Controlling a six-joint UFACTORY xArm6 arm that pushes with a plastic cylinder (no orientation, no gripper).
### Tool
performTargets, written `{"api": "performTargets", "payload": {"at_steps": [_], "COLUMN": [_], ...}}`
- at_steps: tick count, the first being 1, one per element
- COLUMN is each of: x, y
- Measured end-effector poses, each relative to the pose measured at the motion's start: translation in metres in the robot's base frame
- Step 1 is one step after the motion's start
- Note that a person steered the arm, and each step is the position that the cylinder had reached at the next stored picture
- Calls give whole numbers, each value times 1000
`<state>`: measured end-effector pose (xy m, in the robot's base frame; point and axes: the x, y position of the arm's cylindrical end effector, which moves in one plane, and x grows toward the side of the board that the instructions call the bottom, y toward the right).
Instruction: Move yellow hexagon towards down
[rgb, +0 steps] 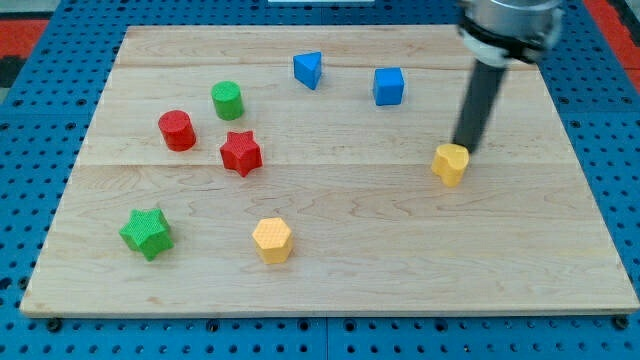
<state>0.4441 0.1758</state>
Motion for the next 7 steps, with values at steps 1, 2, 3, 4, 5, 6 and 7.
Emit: {"api": "performTargets", "payload": {"at_steps": [1,2,3,4,5,6,7], "x": [65,41,8,43,-31,-28,55], "y": [-24,-47,-18,12,34,-28,-69]}}
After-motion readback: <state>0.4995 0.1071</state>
